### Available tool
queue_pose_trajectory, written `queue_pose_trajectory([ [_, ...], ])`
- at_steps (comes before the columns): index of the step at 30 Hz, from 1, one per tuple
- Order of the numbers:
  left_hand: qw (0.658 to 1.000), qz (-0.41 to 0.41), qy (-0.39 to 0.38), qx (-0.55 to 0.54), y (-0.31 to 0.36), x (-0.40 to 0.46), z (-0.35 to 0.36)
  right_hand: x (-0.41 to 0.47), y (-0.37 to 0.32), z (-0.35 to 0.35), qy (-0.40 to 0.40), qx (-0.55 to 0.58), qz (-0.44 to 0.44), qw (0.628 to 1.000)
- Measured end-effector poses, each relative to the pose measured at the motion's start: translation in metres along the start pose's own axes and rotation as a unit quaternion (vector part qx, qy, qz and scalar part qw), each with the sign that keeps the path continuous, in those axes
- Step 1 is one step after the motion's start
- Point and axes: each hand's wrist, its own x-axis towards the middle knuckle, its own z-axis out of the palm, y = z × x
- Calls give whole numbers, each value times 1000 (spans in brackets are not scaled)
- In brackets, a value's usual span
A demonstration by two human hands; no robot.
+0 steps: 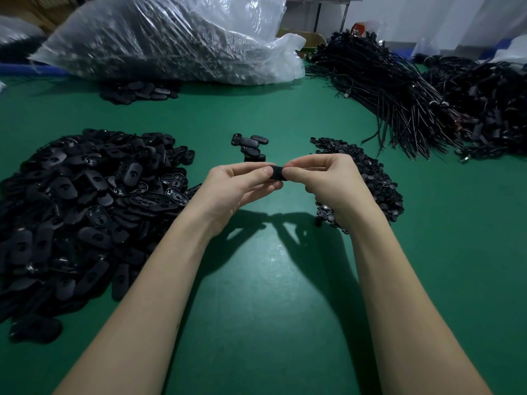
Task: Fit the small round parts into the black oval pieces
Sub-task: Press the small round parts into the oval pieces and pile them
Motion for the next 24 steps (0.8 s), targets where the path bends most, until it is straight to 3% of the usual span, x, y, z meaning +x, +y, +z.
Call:
queue_pose_trajectory([
  [10,999,10,-9,34,0,-2,2,-2,0,4,-6,-5,1,1000],
  [19,993,27,32,113,-5,-3,7,-1,2,7,10,-60,-5,998],
  [24,998,8,10,64,-2,-4,4,-4,4,3,-55,2,33,998],
])
